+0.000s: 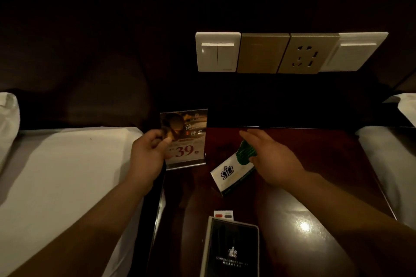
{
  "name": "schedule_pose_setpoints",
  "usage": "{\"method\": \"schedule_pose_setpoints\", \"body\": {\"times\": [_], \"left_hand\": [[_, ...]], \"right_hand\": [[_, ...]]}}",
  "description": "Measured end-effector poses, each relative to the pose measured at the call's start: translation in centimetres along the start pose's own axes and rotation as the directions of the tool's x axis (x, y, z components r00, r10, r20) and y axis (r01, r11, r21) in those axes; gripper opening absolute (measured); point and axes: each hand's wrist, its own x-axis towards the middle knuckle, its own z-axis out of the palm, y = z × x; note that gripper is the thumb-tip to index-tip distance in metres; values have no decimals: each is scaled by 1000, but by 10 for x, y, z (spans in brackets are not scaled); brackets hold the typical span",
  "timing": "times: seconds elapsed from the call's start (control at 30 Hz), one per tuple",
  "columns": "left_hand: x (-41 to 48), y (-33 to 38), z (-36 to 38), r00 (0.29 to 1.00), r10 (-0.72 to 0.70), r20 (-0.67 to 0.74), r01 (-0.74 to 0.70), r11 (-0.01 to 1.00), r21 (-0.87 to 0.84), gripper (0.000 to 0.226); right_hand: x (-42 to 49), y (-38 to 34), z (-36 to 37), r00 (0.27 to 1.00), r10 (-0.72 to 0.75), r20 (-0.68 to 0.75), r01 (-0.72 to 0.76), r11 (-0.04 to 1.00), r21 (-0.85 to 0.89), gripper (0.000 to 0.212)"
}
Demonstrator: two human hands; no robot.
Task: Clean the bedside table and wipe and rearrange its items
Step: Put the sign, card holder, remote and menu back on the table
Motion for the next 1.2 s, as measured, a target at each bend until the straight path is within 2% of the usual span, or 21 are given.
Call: {"method": "schedule_pose_setpoints", "body": {"times": [0.17,0.33,0.57,0.83,1.03,1.13,1.2], "left_hand": [[4,-10,9,998,-52,-19,50,996,-79,12],[9,-12,15,996,-86,-14,82,983,-164,21],[16,-15,22,999,-35,18,37,989,-145,19],[6,-38,19,999,-41,13,42,995,-86,14],[5,-49,18,1000,-16,26,17,998,-65,15],[11,-51,18,999,-15,43,17,998,-53,14],[18,-51,20,998,-14,60,18,998,-65,14]], "right_hand": [[6,3,9,998,-12,-62,13,1000,28,62],[-5,19,8,987,75,-141,-72,997,27,43],[-17,27,0,954,175,-244,-157,983,91,22],[-28,37,-1,952,216,-219,-197,975,105,39],[-40,48,-4,930,288,-229,-258,954,153,65],[-43,54,-4,917,368,-155,-323,912,253,61],[-42,56,1,904,418,-86,-365,861,354,46]]}}
